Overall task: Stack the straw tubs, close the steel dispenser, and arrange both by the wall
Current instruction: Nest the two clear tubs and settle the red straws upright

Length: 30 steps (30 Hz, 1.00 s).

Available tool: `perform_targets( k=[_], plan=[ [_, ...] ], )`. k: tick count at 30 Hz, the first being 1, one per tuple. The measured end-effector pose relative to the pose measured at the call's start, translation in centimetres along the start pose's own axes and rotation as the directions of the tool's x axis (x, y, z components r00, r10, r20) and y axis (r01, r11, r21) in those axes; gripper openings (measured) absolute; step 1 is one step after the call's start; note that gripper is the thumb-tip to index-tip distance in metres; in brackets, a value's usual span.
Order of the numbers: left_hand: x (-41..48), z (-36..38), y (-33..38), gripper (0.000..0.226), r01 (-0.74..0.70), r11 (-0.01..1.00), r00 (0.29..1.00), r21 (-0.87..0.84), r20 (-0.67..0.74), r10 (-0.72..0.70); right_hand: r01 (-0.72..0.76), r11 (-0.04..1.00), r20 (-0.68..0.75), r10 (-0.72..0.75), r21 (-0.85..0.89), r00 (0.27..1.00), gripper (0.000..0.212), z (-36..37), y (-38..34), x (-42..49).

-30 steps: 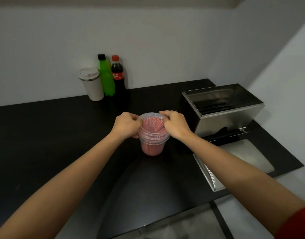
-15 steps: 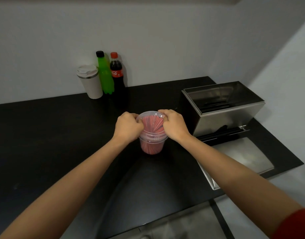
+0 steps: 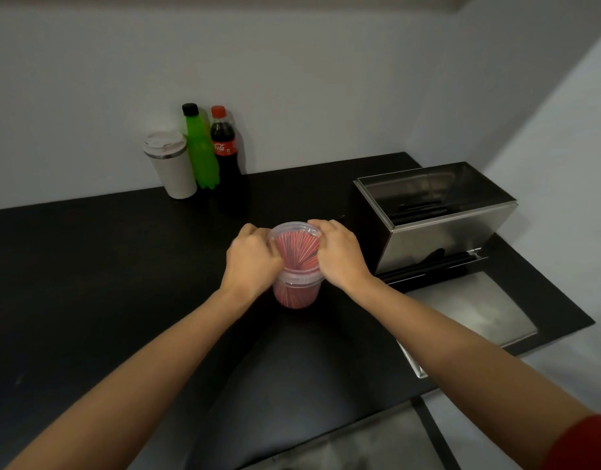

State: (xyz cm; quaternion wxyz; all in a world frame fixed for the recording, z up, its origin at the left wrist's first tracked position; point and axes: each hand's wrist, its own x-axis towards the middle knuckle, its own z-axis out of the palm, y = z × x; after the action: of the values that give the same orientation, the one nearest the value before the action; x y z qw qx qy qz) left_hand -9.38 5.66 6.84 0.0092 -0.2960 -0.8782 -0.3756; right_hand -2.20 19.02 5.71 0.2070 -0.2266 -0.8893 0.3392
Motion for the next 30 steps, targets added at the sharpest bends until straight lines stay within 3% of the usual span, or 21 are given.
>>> perform_targets(
  k=[8, 14, 18, 21, 30],
  plan=[
    [-0.3, 0.5, -0.7, 0.034, 0.018, 0.999, 1.000, -0.039, 0.008, -0.018, -0.013, 1.000, 0.027, 0.013, 0.005, 1.000, 0.042, -0.1, -0.1, -0.1],
    [1.9, -0.1, -0.7, 0.032, 0.271, 0.953, 0.938, -0.135, 0.257, -0.231, -0.184, 0.978, 0.174, 0.165, 0.096, 0.971, 0.026, -0.6, -0.4, 1.7],
    [3.6, 0.0, 0.0, 0.043, 0.382, 0.911, 0.892, -0.158, 0.321, -0.318, -0.356, 0.927, 0.277, 0.314, 0.116, 0.908, 0.044, -0.2, -1.1, 3.1],
    [4.1, 0.5, 0.2, 0.040, 0.379, 0.910, 0.892, -0.166, 0.328, -0.311, -0.393, 0.916, 0.307, 0.351, 0.083, 0.885, 0.046, 0.2, -1.2, 3.5],
    [4.8, 1.3, 0.0, 0.059, 0.452, 0.873, 0.856, -0.182, 0.363, -0.367, -0.462, 0.885, 0.306, 0.425, 0.056, 0.852, 0.055, 0.6, -0.8, 4.0]
  ],
)
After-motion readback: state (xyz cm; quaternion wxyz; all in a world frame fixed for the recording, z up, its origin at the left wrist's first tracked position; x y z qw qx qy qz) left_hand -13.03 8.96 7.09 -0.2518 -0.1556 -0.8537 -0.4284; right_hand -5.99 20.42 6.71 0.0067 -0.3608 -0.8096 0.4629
